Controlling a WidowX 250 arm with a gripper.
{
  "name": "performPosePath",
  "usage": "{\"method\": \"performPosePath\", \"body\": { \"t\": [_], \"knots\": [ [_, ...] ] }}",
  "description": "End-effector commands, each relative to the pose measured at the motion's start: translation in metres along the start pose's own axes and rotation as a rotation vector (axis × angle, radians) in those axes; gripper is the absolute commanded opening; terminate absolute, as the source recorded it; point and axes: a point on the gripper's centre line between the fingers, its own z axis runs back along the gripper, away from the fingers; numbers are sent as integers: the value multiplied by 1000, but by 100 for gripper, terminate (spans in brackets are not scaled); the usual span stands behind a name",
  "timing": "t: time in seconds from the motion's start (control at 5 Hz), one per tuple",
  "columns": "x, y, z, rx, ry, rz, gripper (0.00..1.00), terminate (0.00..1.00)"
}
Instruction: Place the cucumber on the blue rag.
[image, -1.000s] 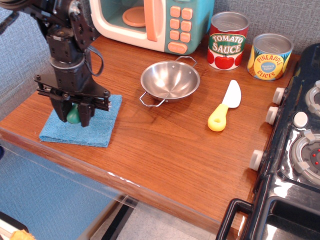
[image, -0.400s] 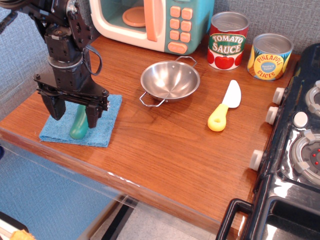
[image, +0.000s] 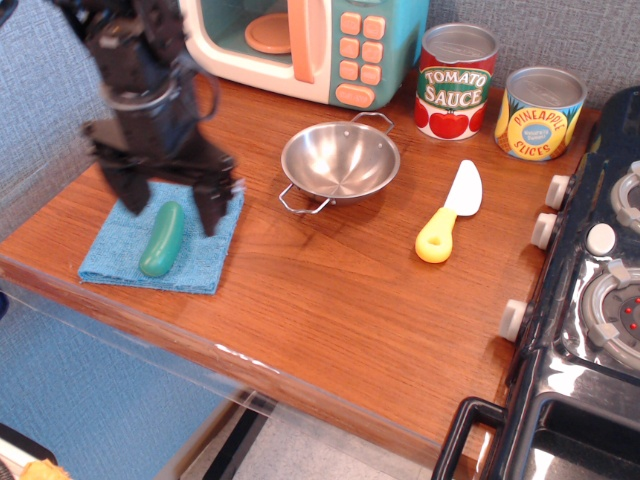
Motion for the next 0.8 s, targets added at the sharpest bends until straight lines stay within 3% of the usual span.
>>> {"method": "performPosePath", "body": {
  "t": [0.0, 0.4, 0.6],
  "knots": [
    [-6, -25, 19, -47, -22, -67, 100, 0],
    [-8, -25, 16, -42, -9, -50, 100, 0],
    [-8, -25, 16, -42, -9, -50, 100, 100]
  ]
}}
